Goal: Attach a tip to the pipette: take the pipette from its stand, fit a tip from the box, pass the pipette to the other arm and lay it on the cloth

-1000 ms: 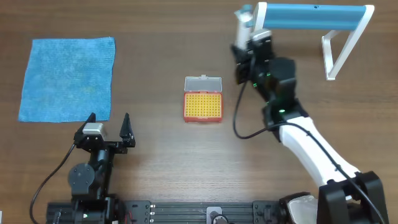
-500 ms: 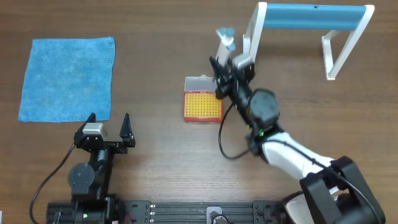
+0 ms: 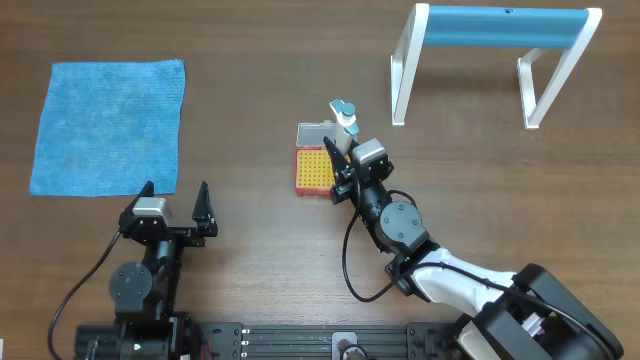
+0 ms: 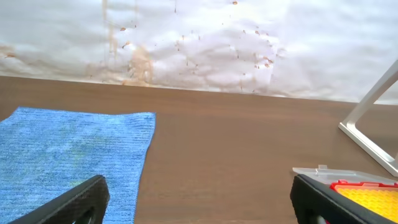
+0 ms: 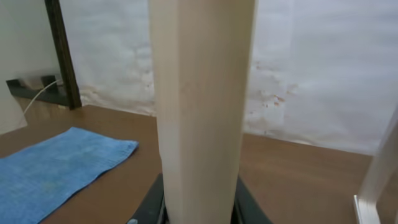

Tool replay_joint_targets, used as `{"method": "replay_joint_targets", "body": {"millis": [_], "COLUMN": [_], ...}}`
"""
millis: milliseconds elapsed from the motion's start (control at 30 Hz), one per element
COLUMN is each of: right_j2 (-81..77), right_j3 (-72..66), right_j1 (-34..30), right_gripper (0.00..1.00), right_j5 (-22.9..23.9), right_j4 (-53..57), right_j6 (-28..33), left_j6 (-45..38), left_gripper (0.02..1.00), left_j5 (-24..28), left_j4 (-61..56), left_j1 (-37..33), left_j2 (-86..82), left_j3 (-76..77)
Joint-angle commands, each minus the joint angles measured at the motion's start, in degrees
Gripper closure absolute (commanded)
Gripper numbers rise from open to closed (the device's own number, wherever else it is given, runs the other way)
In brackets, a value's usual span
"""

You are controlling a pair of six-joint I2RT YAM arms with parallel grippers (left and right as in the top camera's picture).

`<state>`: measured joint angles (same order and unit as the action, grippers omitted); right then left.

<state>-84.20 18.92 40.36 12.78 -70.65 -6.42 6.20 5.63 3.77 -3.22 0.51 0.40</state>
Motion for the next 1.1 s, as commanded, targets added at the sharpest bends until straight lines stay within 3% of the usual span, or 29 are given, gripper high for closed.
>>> {"method": "replay_joint_targets", "body": {"millis": [33,500,1100], "right_j2": [-5.38,-15.91,-15.93], "right_j3": [-0.33,5.09,5.18], "right_j1": [0.33,0.35,0.33], "right_gripper": [0.928,0.93,0.928], "right_j5": [1.66,3.02,-0.96], "right_j4": [-6.1,-12.31,-9.14], "right_j6": [4.42,5.66,4.55], "left_j6": [-0.7,-0.7,-0.7], "left_gripper": [0.075,0.073,0.073], "left_j5": [1.05,1.05,1.05], "left_j4": [0.28,0.28,0.28], "left_j1": [-0.24,-0.24,-0.24], "left_j2": [-0.33,-0.33,-0.33], "left_j3": [-0.09,-0.09,-0.09]}}
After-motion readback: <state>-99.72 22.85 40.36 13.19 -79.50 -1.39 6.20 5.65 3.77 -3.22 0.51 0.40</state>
